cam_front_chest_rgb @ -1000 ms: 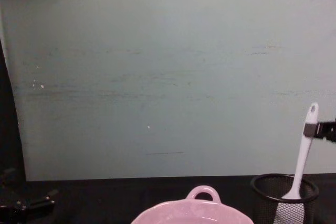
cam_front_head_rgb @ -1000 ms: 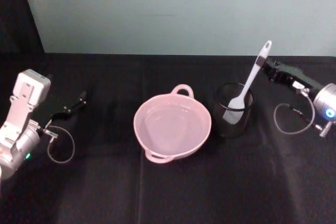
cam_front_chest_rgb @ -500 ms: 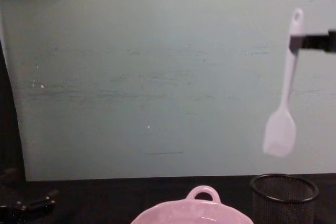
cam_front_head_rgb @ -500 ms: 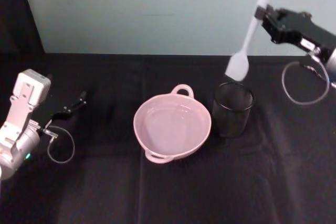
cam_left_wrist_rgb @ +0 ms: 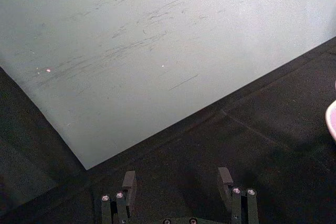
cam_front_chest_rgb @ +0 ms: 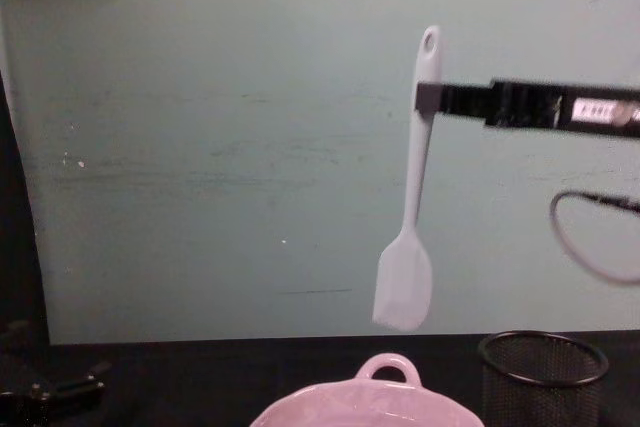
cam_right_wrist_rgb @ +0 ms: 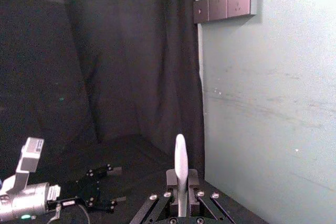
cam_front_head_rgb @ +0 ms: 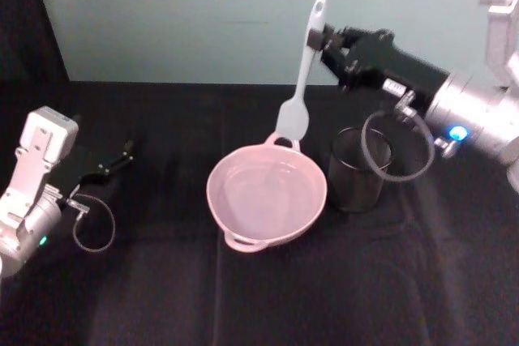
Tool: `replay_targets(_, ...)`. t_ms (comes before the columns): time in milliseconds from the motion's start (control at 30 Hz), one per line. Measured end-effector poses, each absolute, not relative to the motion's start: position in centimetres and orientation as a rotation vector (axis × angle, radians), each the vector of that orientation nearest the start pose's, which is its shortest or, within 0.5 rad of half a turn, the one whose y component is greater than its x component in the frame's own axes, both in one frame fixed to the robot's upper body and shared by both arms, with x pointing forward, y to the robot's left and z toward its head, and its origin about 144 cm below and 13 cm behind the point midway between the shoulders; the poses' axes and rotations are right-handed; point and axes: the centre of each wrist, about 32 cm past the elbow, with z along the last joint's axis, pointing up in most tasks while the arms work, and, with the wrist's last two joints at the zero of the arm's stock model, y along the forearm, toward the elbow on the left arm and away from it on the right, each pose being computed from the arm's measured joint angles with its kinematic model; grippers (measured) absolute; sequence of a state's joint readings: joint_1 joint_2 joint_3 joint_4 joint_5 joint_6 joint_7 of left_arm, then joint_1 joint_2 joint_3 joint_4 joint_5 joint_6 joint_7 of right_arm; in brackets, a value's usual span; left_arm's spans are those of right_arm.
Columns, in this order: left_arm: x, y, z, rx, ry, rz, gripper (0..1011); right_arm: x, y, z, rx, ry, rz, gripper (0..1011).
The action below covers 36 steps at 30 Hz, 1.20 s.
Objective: Use the one hand to pick up the spoon and stir the clear water in the bowl.
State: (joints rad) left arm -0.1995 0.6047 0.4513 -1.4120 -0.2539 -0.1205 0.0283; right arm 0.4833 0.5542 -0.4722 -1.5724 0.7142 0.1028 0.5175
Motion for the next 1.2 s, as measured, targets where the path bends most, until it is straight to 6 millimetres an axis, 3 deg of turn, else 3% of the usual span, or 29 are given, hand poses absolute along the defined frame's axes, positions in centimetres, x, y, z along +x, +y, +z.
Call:
replay_targets(400, 48.9, 31.0, 114.0, 0.305, -0.285, 1.248, 1011, 54.2, -24.5, 121.6, 0.039, -0.084, -0.62, 112)
replay_targets(667, 48.9, 31.0, 114.0, 0.304, -0.285, 1.248, 1011, 53.7, -24.1, 119.9, 0.015, -0.066, -0.594, 111)
replay_targets(967, 48.9, 31.0, 114.0, 0.304, -0.285, 1.248, 1011, 53.5, -21.7, 118.4, 0.029, -0.015, -0.551, 112)
replay_targets(1200, 48.9, 31.0, 114.0, 0.304, -0.285, 1.248, 1011, 54.5, -19.9, 117.3, 0.071, -0.053, -0.599, 111)
